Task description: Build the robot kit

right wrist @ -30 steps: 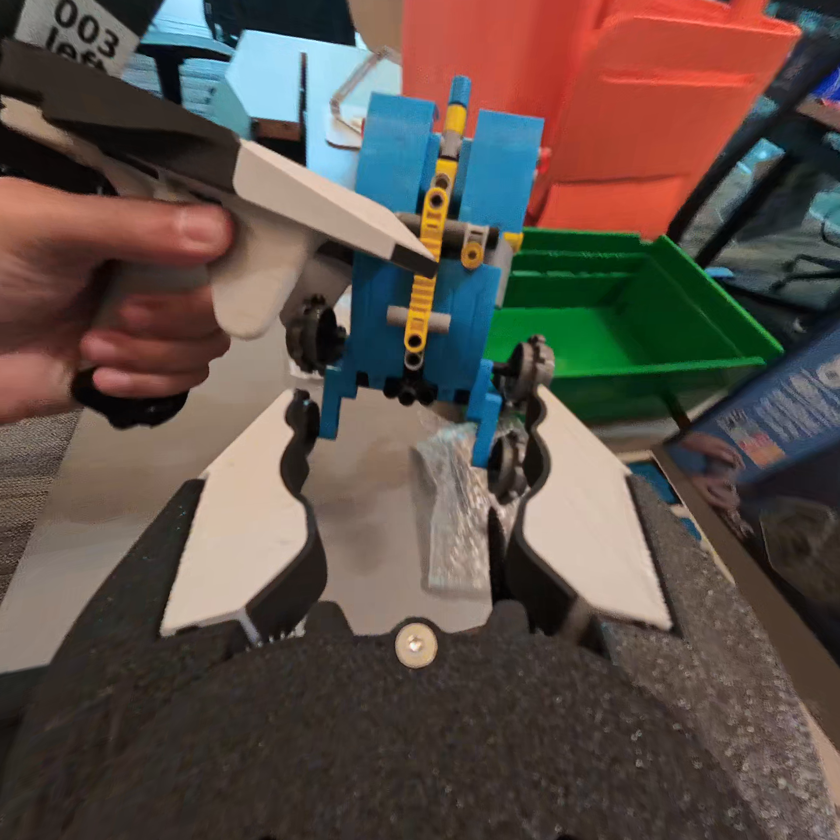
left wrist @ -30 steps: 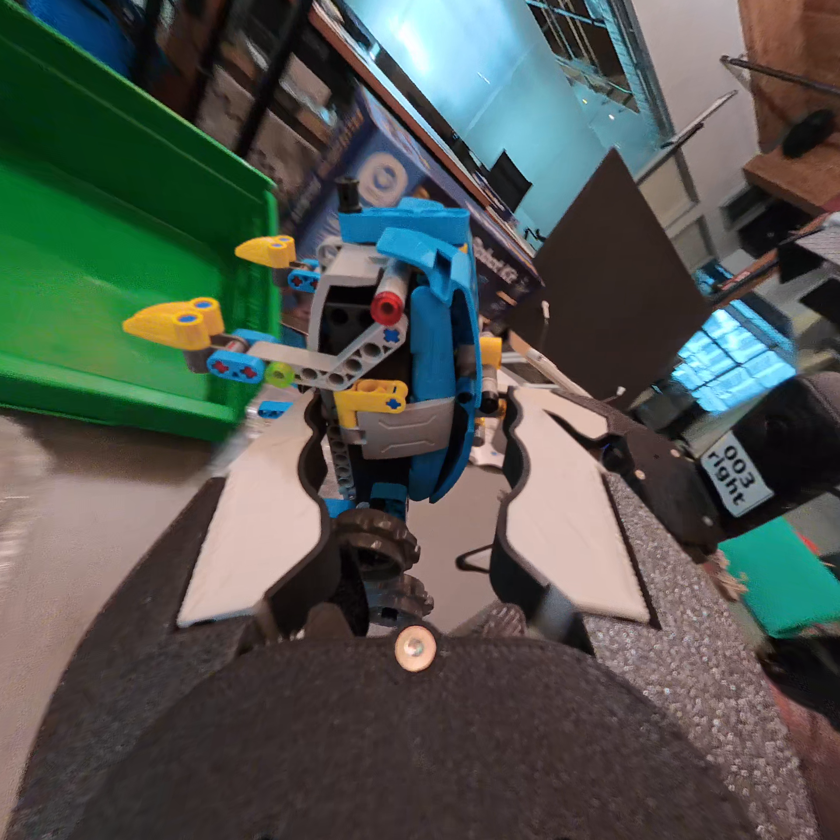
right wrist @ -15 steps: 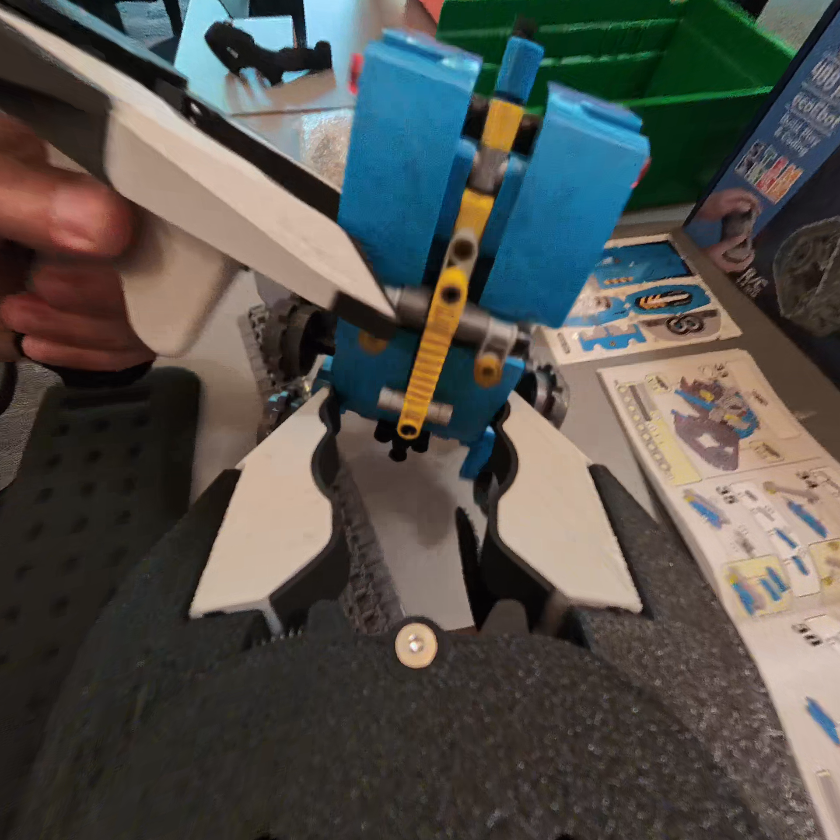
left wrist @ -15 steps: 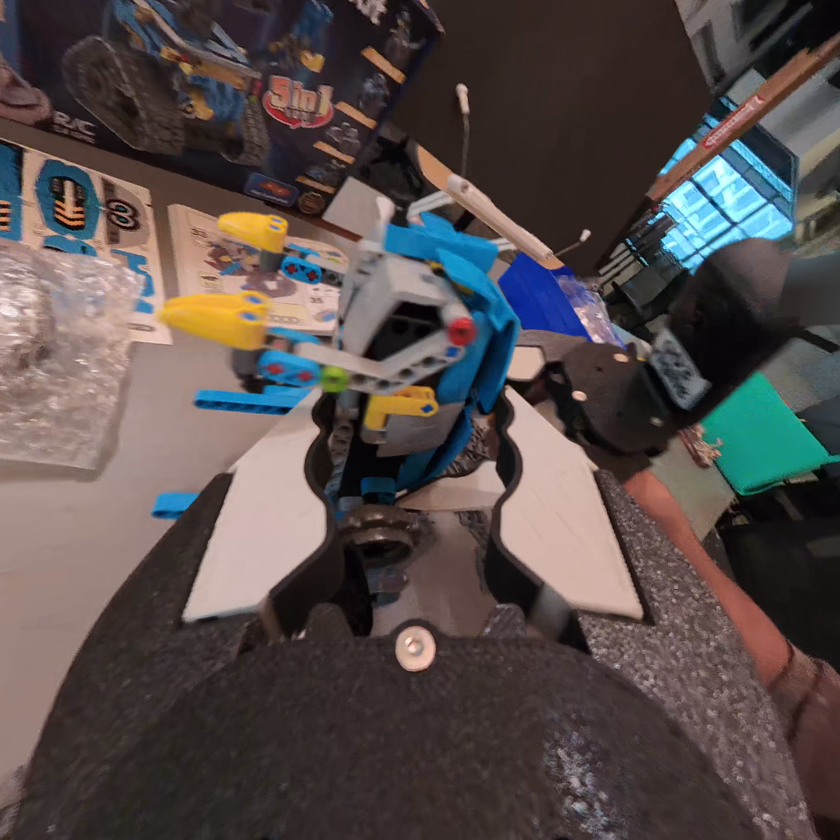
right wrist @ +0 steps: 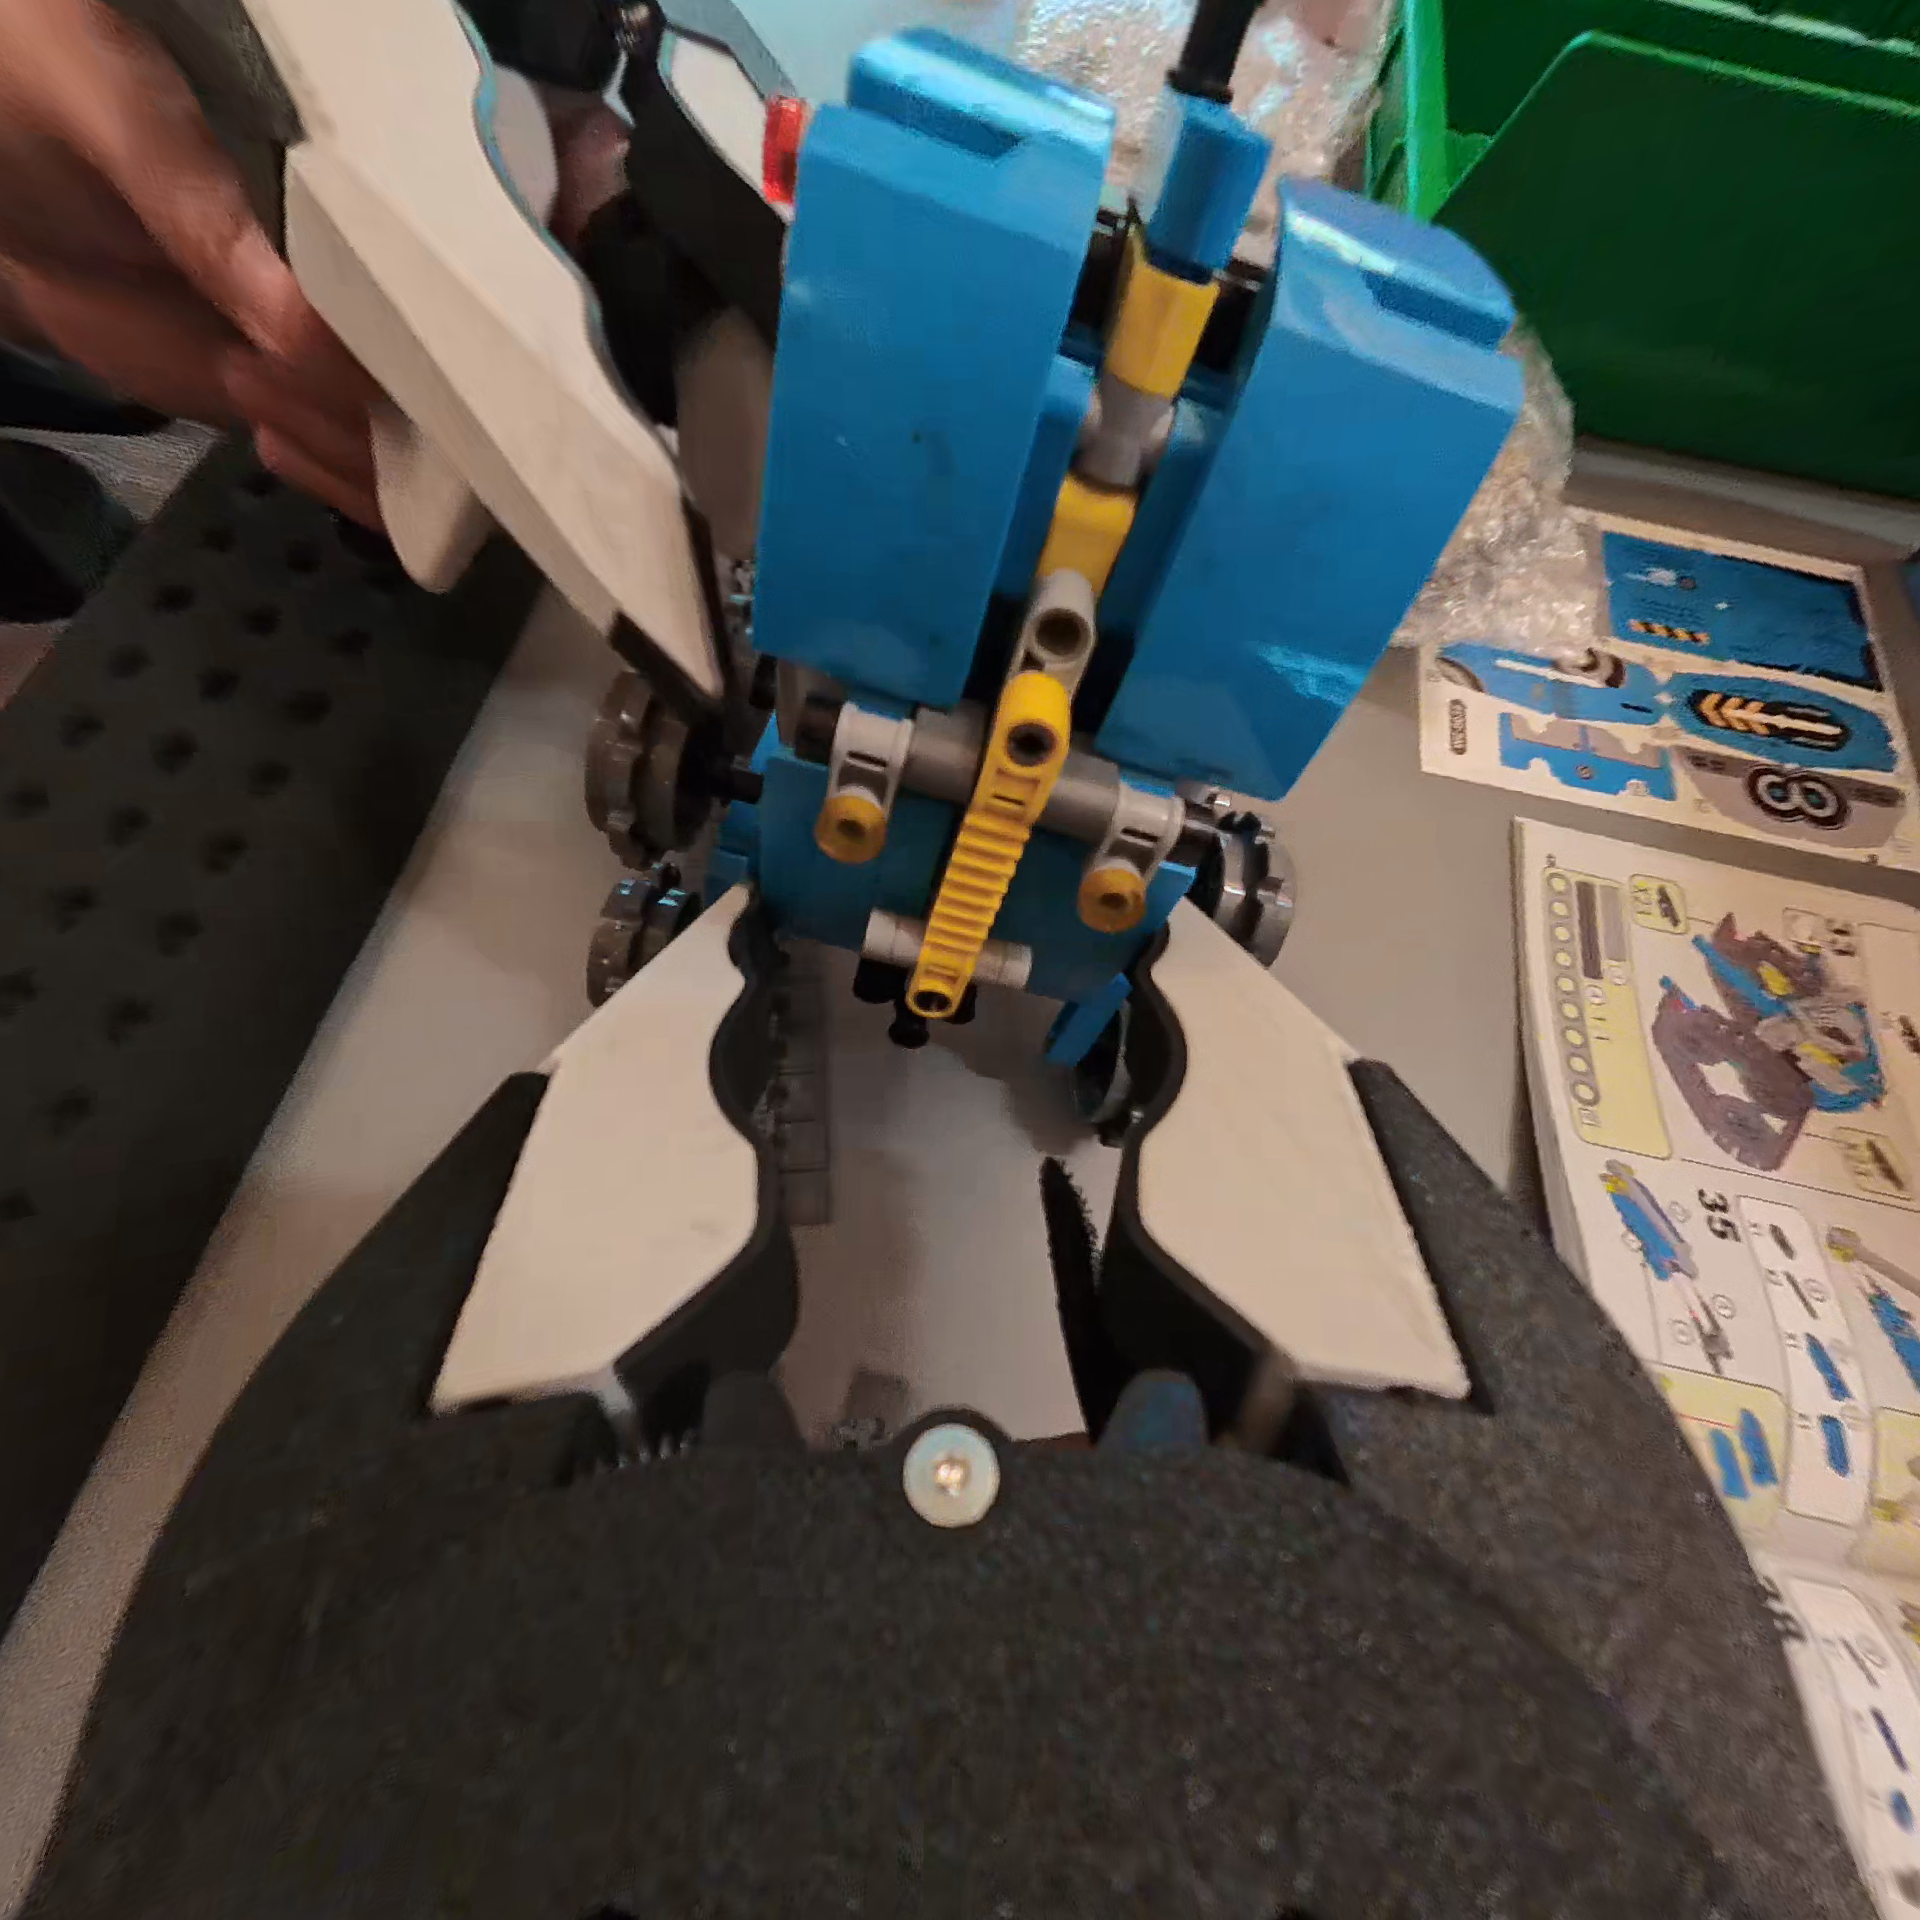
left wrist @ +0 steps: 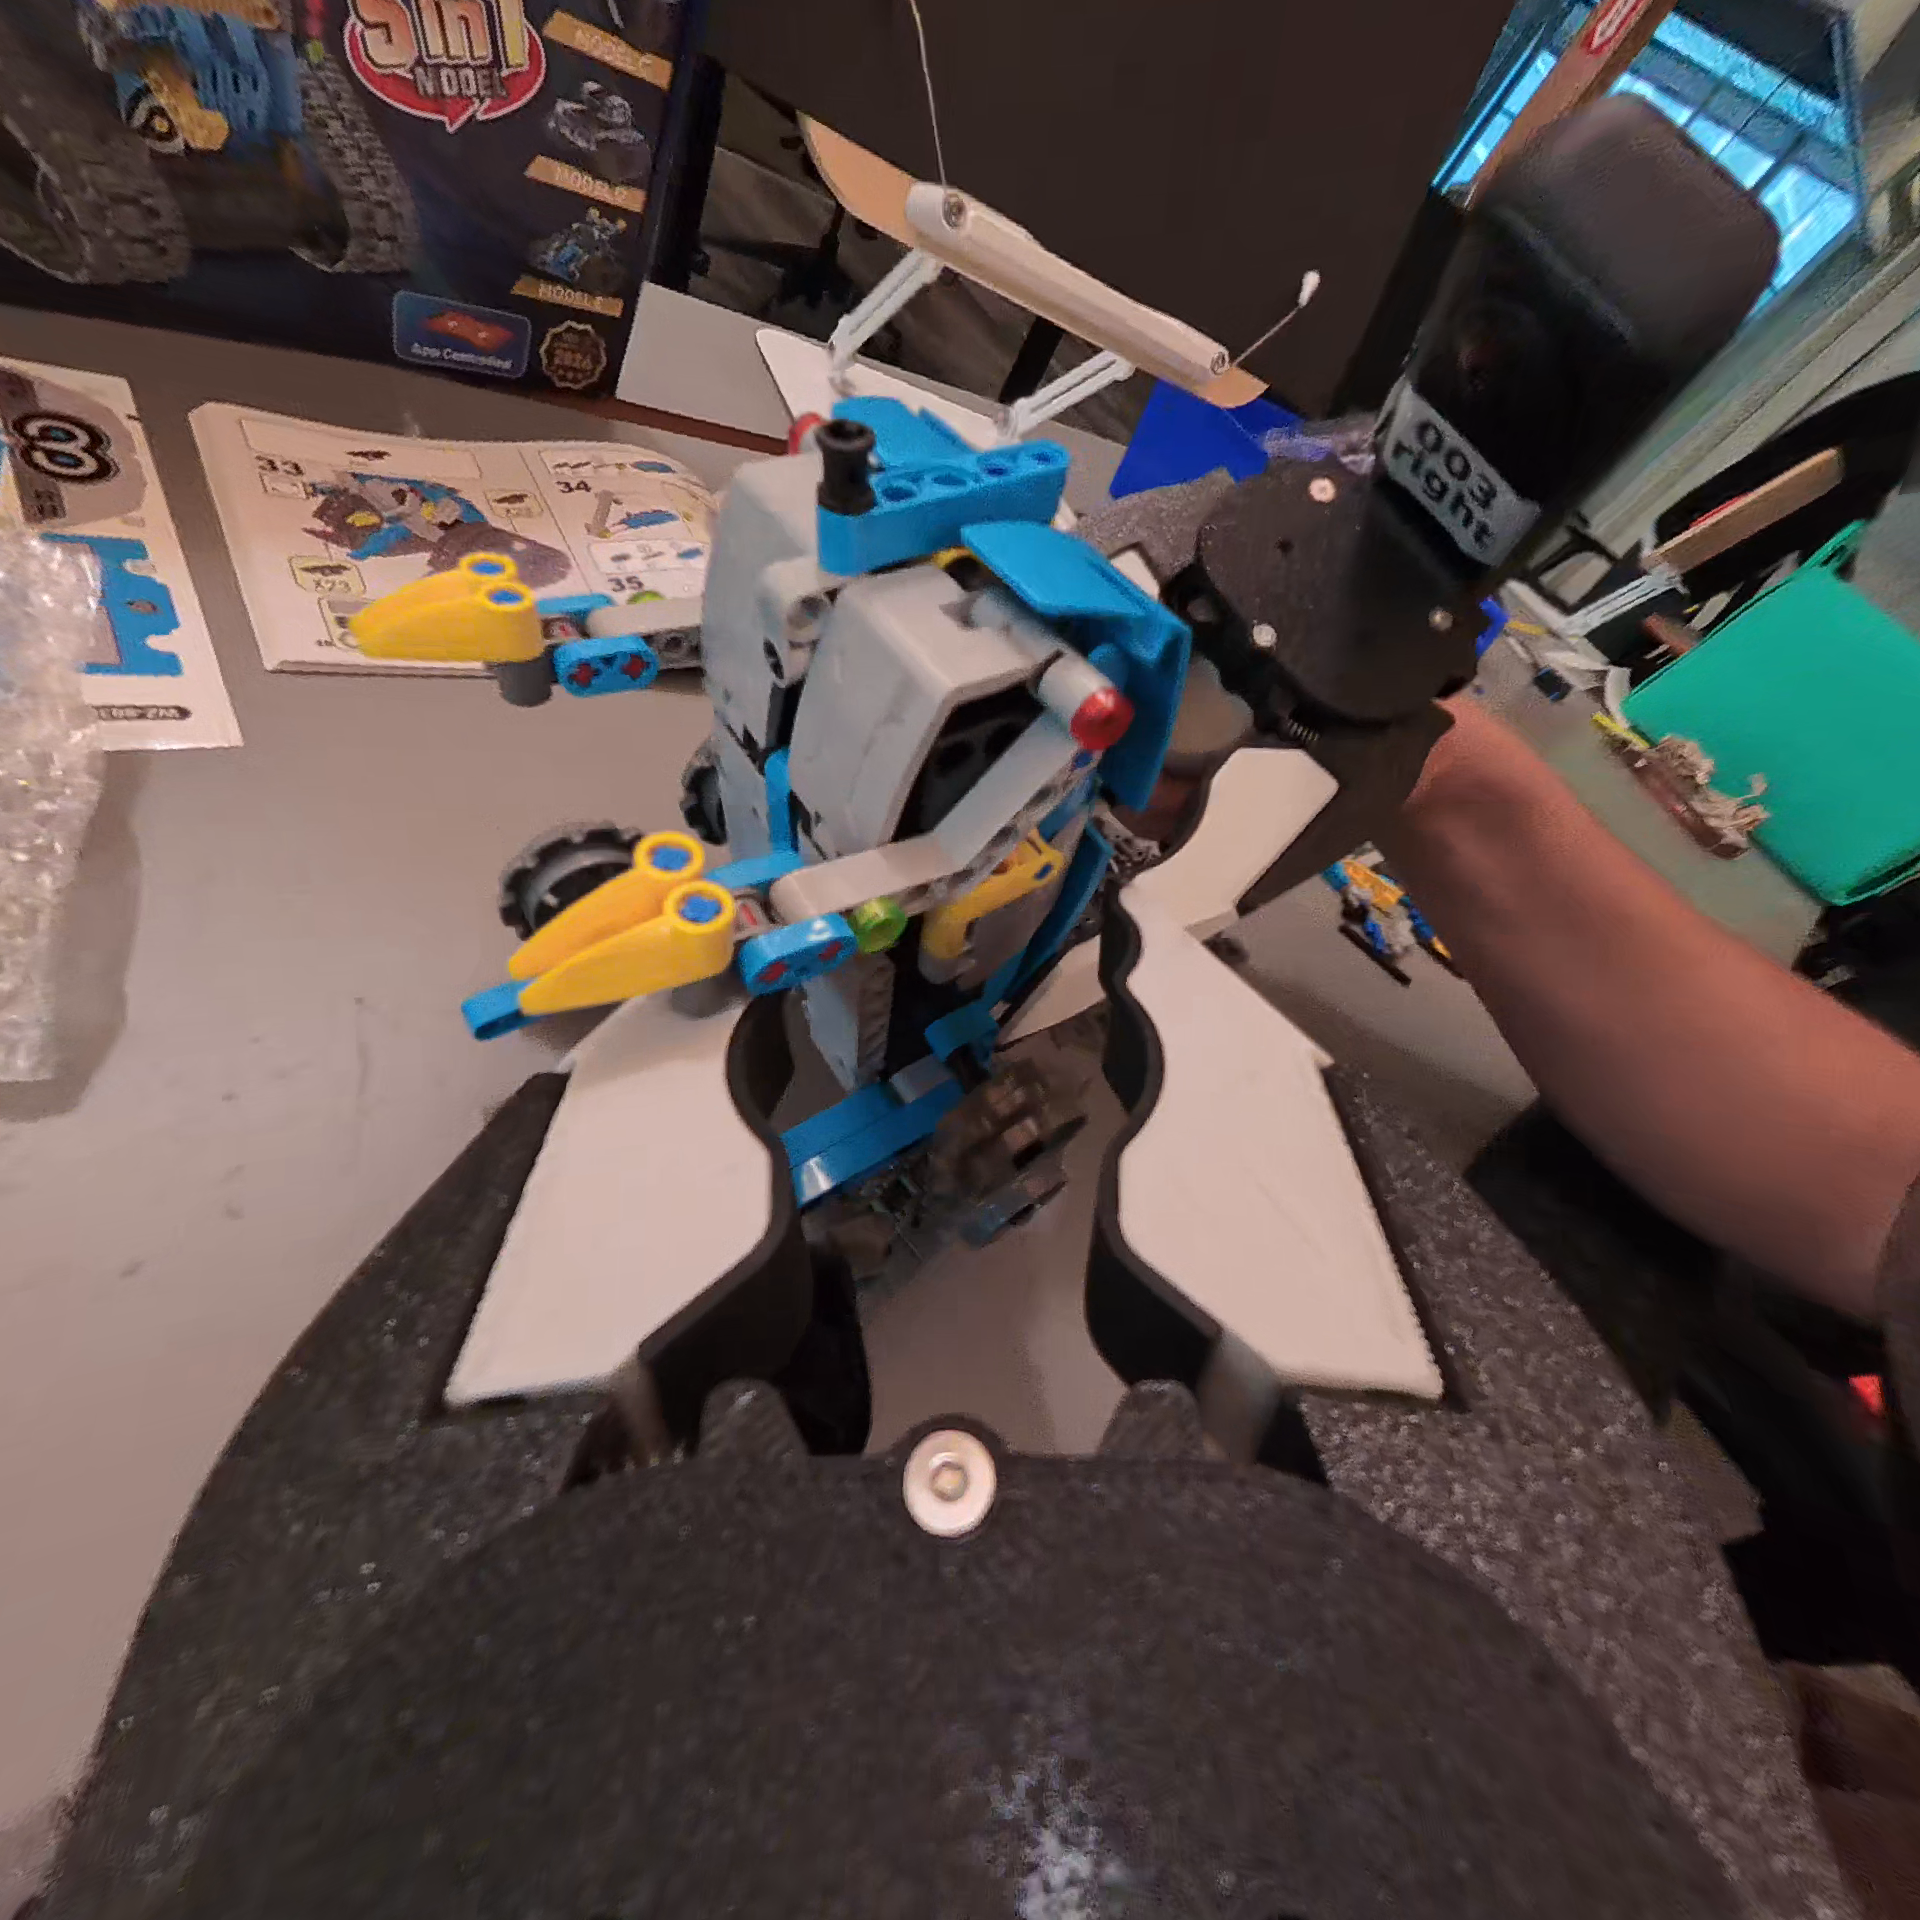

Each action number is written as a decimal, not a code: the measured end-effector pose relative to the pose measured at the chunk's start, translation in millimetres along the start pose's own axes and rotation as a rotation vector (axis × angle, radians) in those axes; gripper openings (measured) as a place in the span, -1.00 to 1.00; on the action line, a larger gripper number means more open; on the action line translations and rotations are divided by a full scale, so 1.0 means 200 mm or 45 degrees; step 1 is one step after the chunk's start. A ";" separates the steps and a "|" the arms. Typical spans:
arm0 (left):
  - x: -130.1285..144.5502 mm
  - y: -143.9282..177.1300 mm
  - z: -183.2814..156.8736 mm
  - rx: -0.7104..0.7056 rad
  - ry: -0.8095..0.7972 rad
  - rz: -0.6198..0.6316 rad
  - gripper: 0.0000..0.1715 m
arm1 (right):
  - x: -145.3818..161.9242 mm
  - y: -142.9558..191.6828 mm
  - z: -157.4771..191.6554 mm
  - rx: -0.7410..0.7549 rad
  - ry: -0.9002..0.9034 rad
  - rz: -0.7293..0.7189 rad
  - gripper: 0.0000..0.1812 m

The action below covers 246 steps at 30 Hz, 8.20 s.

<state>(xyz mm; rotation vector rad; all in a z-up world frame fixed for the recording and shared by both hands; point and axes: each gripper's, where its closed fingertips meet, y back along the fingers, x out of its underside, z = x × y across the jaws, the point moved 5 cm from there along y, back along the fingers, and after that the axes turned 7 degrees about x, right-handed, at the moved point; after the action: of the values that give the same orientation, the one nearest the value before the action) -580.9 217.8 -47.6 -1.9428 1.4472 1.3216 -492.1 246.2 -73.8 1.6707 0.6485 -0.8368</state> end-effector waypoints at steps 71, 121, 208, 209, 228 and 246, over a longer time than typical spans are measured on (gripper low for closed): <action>0.29 0.13 0.07 -0.084 -0.742 0.544 -0.96 | 0.18 -0.01 0.30 0.410 0.088 0.232 -0.75; 0.22 0.57 0.31 -0.116 -0.633 0.828 -0.66 | 0.36 0.09 0.29 0.162 -0.135 0.251 -0.63; 0.38 0.73 0.52 -0.251 -0.534 0.635 -0.76 | -0.41 -0.11 0.05 0.417 0.063 0.020 -0.67; 0.38 0.73 0.52 -0.252 -0.533 0.635 -0.76 | -0.42 -0.12 0.05 0.420 0.068 0.024 -0.67; 0.40 0.74 0.49 -0.226 -0.487 0.622 -0.77 | -0.39 -0.10 0.07 0.389 -0.024 -0.074 -0.59; 0.02 0.84 0.41 -0.201 -0.165 0.130 -0.48 | -0.09 0.06 -0.02 0.557 -0.472 -0.440 -0.65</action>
<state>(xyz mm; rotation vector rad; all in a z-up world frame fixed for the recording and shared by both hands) -767.6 209.5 -54.2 -1.8597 1.4338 1.6206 -492.8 247.0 -52.5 1.7388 0.5225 -1.5850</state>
